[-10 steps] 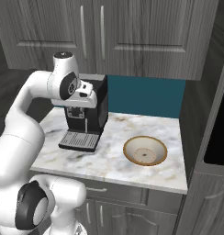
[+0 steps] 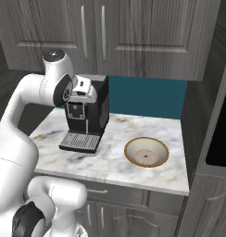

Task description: Open the cabinet and setup a tea strainer by placing it in the bowl upright.

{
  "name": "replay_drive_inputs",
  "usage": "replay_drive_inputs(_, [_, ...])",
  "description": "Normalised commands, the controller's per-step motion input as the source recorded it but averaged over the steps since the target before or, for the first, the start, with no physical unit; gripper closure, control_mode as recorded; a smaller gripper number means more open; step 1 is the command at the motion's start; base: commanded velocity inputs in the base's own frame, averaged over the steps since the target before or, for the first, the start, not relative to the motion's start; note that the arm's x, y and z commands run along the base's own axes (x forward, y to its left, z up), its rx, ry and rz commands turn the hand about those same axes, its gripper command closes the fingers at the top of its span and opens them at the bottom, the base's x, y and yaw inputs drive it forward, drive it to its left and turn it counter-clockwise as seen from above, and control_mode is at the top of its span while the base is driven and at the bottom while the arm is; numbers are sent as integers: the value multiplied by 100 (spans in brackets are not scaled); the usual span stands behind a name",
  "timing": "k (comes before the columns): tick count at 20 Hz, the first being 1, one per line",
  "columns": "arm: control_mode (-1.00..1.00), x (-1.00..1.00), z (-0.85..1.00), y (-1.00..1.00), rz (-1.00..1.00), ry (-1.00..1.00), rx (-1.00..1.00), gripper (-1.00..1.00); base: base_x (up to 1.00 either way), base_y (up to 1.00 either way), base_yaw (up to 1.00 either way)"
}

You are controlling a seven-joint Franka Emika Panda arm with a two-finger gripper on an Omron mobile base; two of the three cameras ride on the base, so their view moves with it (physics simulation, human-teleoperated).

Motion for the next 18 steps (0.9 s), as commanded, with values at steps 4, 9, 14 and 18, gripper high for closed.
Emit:
replay_drive_inputs(4, [-100,-35,91,0,0,-36,0,-100,0,0,0])
replay_drive_inputs(9, [-100,-25,100,0,-1,-28,0,-100,0,0,0])
replay_drive_inputs(14, [-100,-14,96,0,-9,-16,0,-100,0,0,0])
replay_drive_inputs(18, [-100,0,81,0,-15,-1,0,-100,0,0,0])
